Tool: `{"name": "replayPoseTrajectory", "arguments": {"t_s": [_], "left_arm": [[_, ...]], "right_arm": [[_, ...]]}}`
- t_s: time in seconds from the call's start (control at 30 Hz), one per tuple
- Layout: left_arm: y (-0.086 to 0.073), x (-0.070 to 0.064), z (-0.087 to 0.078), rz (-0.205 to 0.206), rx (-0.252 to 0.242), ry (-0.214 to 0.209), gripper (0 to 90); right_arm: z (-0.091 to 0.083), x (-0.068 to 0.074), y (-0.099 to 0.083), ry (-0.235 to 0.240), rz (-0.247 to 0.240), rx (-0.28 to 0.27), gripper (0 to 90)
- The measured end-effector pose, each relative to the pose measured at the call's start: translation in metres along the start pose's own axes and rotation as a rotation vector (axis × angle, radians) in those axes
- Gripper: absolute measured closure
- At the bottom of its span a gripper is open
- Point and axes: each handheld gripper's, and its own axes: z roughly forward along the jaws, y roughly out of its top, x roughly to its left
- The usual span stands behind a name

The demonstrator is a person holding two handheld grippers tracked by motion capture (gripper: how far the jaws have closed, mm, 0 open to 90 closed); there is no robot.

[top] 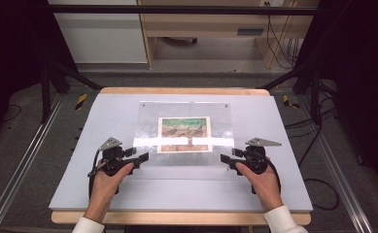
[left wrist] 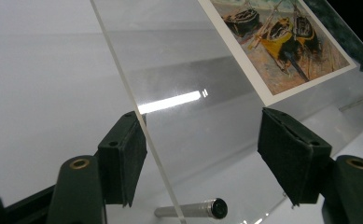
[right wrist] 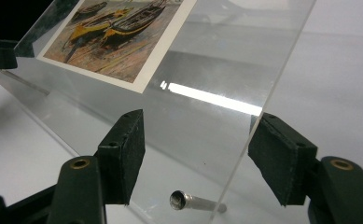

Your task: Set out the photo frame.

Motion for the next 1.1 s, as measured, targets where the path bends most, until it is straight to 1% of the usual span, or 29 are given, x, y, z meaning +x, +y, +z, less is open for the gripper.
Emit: {"name": "replayPoseTrajectory", "arguments": {"t_s": [0.1,0.33,0.47,0.53,0.57,0.67,0.77,0.9,0.97,1.1], "left_arm": [[-0.001,-0.001,-0.002,0.001,0.004,0.001,34.1],[-0.003,-0.003,-0.005,0.001,0.003,0.008,35.6],[-0.004,-0.005,-0.007,0.015,0.003,0.014,35.7],[-0.005,-0.006,-0.008,0.020,0.006,0.014,36.6],[-0.005,-0.006,-0.009,0.021,0.007,0.014,37.8],[-0.006,-0.008,-0.011,0.031,0.008,0.021,38.1],[-0.006,-0.010,-0.012,0.042,0.013,0.028,38.7],[-0.007,-0.011,-0.014,0.047,0.013,0.032,39.5],[-0.007,-0.011,-0.014,0.048,0.013,0.033,39.7],[-0.008,-0.012,-0.015,0.050,0.015,0.036,40.0]], "right_arm": [[-0.002,0.001,-0.002,0.001,-0.001,0.003,38.3],[-0.004,0.002,-0.003,-0.001,-0.020,0.004,38.8],[-0.006,0.004,-0.003,-0.005,-0.032,0.006,39.9],[-0.007,0.004,-0.004,-0.005,-0.033,0.006,41.3],[-0.008,0.005,-0.005,-0.009,-0.040,0.004,42.5],[-0.010,0.006,-0.006,-0.013,-0.040,0.005,43.3],[-0.012,0.008,-0.007,-0.018,-0.052,0.003,44.8],[-0.013,0.009,-0.008,-0.021,-0.059,0.002,45.9],[-0.014,0.009,-0.009,-0.021,-0.050,0.001,46.4],[-0.015,0.009,-0.009,-0.022,-0.056,0.000,47.1]]}}
